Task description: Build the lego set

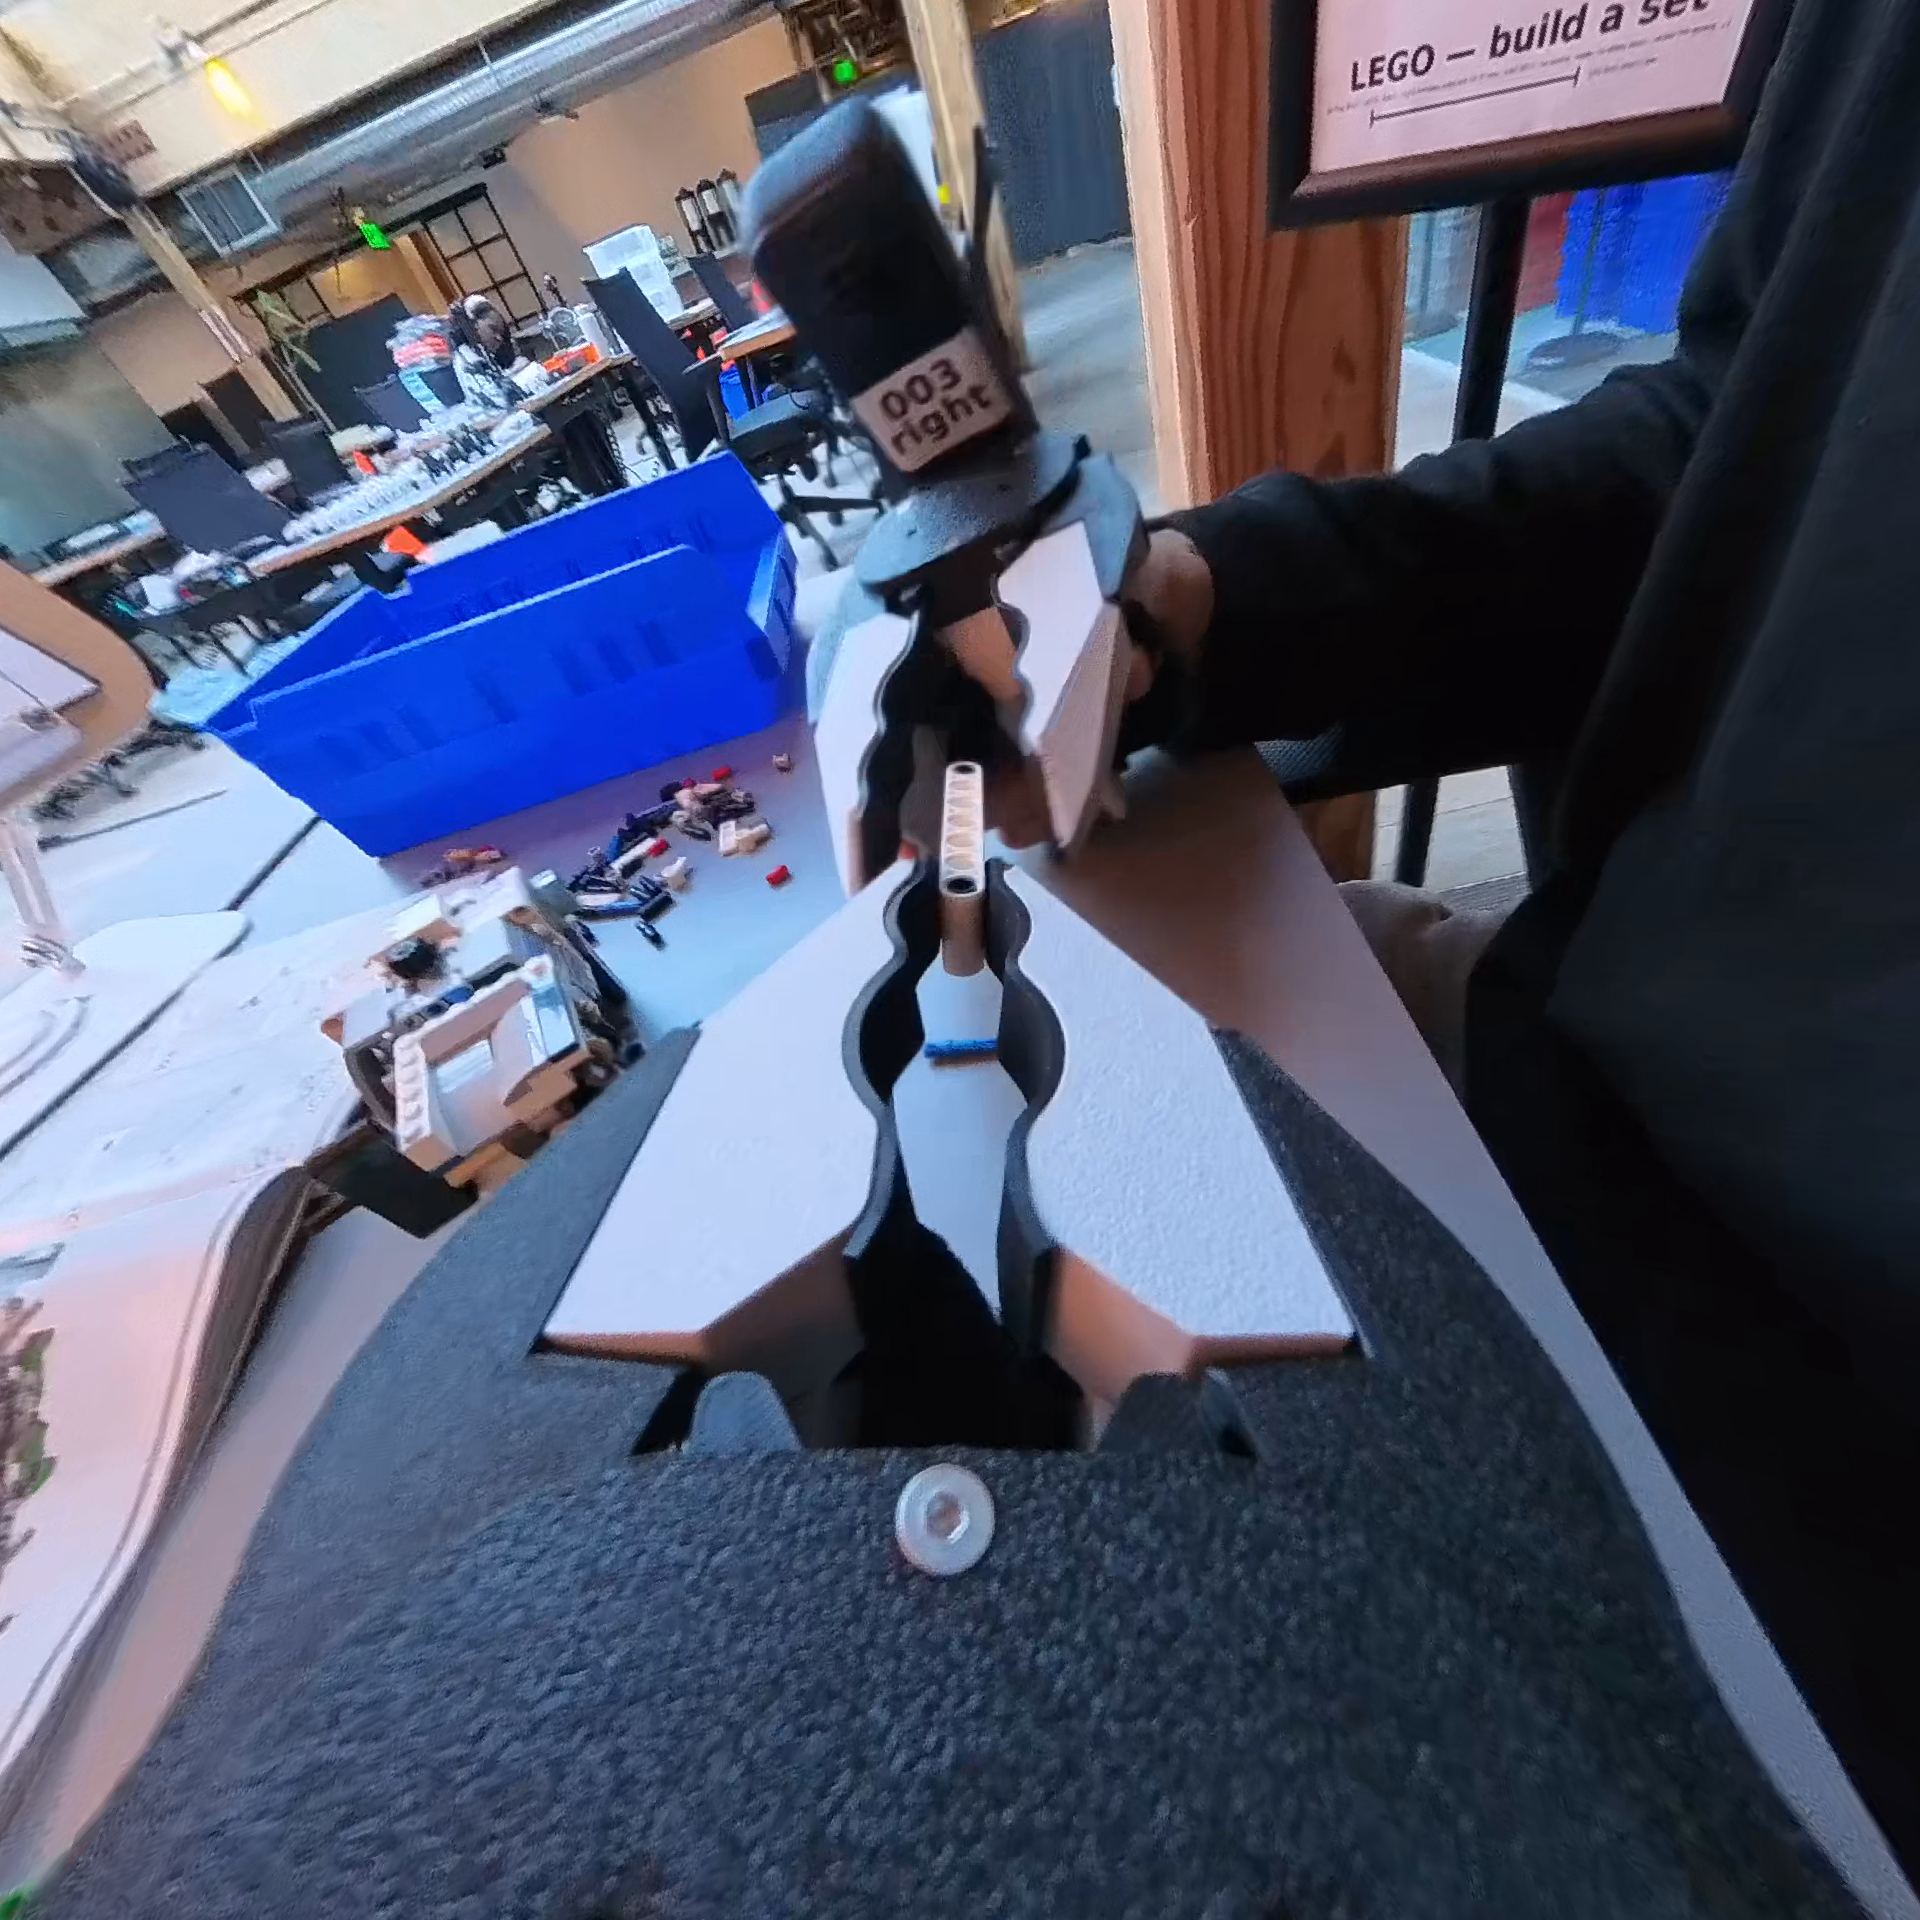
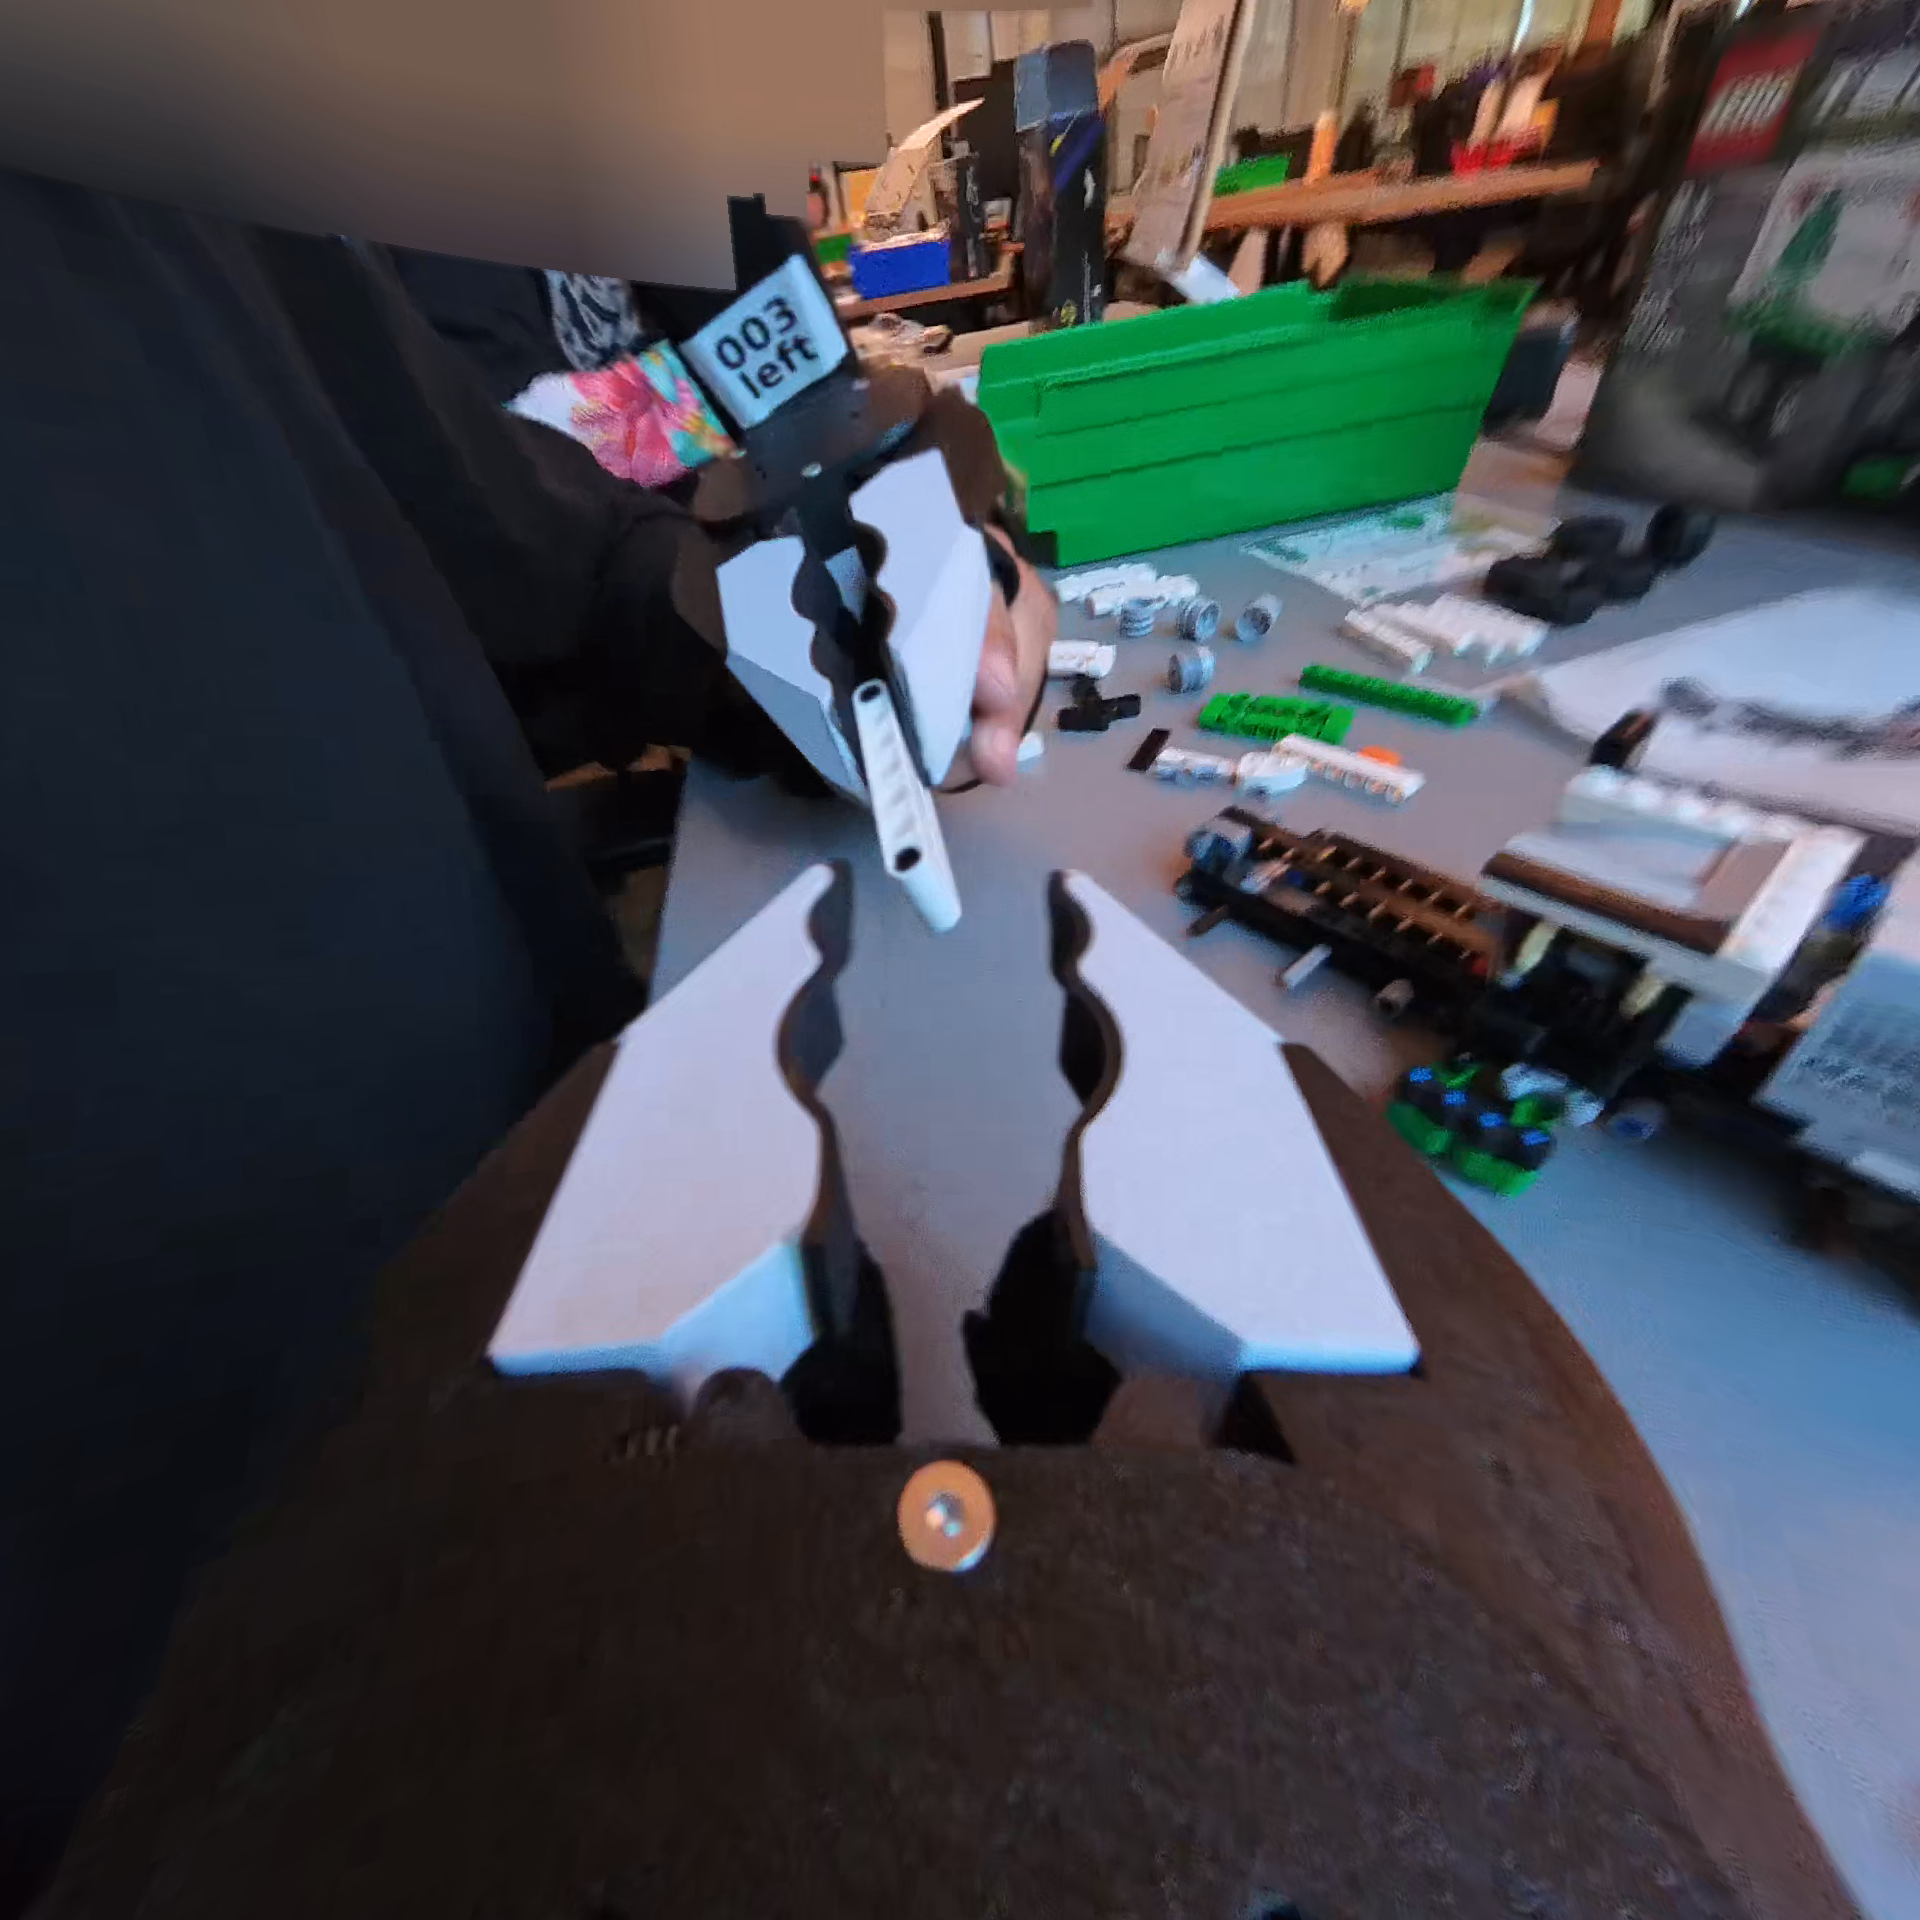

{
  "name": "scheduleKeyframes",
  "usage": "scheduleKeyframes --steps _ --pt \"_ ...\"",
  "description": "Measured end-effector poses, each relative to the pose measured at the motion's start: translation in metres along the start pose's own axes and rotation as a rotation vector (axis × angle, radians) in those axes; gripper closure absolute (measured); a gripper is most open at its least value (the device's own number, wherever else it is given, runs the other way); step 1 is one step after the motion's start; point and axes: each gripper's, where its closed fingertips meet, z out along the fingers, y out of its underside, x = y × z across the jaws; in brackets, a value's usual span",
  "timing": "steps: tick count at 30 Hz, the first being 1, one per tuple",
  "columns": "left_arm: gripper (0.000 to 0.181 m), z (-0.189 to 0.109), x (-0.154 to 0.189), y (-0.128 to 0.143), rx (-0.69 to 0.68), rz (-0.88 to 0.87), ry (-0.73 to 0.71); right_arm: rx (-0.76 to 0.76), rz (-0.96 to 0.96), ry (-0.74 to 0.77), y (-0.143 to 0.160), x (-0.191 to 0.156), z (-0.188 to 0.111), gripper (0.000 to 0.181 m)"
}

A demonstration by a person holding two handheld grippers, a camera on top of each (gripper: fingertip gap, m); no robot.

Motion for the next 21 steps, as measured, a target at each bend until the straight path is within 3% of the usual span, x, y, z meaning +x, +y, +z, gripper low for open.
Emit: scheduleKeyframes --steps 3,7,10,15,21 --pt "0.175 -0.001 -0.002 -0.001 -0.018 0.09 -0.051 0.011 0.215 -0.119 -0.002 -0.008 0.003 0.12" --pt "0.175 -0.003 -0.006 -0.002 -0.055 0.299 -0.168 0.077 0.432 -0.218 -0.013 -0.012 0.008 0.141" --pt "0.175 -0.003 -0.002 -0.007 -0.036 0.362 -0.187 0.127 0.489 -0.262 -0.018 -0.013 0.009 0.16" --pt "0.175 -0.006 -0.001 -0.013 0.02 0.347 -0.193 0.185 0.648 -0.367 -0.026 -0.017 0.01 0.164" --pt "0.175 -0.008 0.003 -0.028 0.12 0.186 -0.104 0.22 0.761 -0.528 -0.035 -0.027 0.005 0.164"
